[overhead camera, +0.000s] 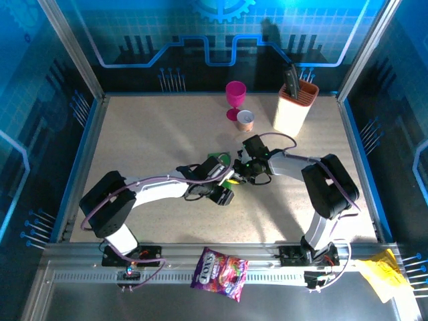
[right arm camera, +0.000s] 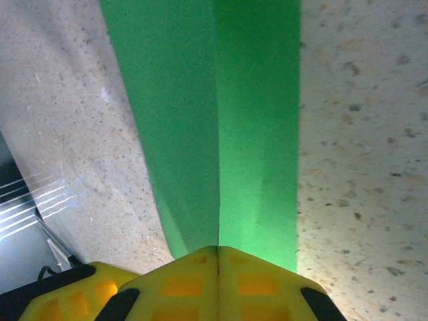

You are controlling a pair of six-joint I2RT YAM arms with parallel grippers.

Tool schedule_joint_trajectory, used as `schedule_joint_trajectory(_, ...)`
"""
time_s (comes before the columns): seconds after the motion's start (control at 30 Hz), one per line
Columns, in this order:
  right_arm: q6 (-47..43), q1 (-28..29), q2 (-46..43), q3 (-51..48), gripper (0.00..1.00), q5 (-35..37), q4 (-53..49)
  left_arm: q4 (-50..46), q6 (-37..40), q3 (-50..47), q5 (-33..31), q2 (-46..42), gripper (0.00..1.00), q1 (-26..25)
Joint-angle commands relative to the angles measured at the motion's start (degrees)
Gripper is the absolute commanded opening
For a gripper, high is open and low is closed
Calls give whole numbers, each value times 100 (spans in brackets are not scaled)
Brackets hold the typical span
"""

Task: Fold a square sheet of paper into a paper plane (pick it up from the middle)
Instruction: Fold the triangle a second time at the center of the table.

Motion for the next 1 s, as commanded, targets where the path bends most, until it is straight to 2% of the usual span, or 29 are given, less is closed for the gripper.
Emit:
schedule_joint_trajectory(0.0, 102, 98, 49, 90, 0, -126, -72, 81, 196, 241, -269, 238, 69, -61)
schedule_joint_trajectory(0.17, 109, 103, 62, 82, 0, -127, -65, 129, 275, 313, -410, 260, 62, -61)
schedule_joint_trajectory(0.33, 133, 115, 57, 55, 0, -104, -39, 169, 280, 291, -250, 147, 45, -61)
schedule_joint_trajectory(0.43, 129, 115, 64, 36, 0, -98, -31, 175, 272, 280, -129, 96, 31, -57)
schedule_joint_trajectory(0.53, 142, 117, 67, 28, 0, -101, -12, 187, 248, 258, -84, 58, 23, -57)
schedule_joint_trajectory(0.6, 141, 120, 74, 35, 0, -113, -12, 212, 221, 225, -101, -26, 27, -60)
schedule_joint_trajectory(0.8, 136, 122, 79, 46, 0, -114, -17, 173, 248, 6, -317, -464, 53, -161)
schedule_joint_trajectory(0.97, 130, 124, 79, 46, 0, -114, -12, 134, 272, -94, -464, -517, 62, -356)
